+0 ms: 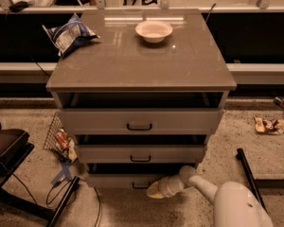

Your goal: Close bottom drawer

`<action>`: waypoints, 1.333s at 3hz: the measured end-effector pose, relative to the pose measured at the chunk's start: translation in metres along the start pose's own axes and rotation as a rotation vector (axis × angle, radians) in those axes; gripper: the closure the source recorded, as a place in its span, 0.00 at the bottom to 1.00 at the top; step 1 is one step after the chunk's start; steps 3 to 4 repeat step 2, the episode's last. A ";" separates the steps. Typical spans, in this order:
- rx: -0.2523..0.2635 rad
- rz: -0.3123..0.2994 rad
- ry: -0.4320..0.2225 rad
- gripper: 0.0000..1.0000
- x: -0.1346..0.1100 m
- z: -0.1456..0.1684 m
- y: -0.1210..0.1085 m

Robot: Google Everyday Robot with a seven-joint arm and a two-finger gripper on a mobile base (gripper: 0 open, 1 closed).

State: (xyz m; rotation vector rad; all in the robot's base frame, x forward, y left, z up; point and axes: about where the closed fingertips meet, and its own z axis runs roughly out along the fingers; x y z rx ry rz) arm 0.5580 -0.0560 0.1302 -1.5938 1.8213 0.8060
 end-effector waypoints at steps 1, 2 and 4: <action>0.004 -0.041 0.004 1.00 -0.011 0.008 -0.046; 0.003 -0.041 0.003 1.00 -0.011 0.008 -0.046; 0.003 -0.041 0.003 1.00 -0.011 0.008 -0.046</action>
Offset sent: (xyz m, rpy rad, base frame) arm 0.0793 0.0128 -0.0038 -0.0020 -0.0458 0.0532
